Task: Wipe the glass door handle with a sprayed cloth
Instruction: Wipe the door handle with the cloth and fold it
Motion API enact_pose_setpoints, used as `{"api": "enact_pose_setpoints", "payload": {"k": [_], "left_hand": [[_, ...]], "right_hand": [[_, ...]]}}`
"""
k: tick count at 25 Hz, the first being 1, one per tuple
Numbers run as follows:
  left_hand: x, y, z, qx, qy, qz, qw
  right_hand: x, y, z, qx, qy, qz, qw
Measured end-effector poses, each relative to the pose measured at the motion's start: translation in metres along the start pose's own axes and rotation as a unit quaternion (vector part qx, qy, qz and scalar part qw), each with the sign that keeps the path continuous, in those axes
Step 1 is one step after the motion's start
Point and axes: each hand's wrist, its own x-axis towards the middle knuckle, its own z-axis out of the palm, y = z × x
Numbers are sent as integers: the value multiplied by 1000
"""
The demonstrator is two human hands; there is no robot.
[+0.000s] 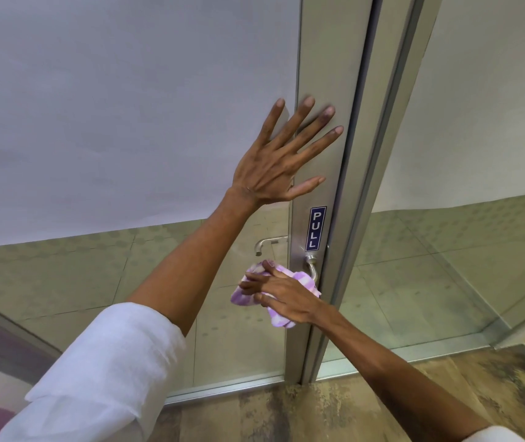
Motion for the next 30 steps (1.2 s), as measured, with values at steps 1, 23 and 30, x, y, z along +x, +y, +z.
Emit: {"api": "enact_pose_setpoints", "payload": {"k": [1, 23, 30], "left_hand": [[0, 0, -1, 0, 0, -1, 1000], [-2, 2, 5, 31, 3, -6, 999], [-3, 1, 8, 25, 6, -2, 1000]], "right_hand": [[-3, 0, 0, -2, 7, -10, 1000], [-110, 95, -28, 71, -42, 188, 979], [-130, 65, 29, 678, 269, 235, 642]]}}
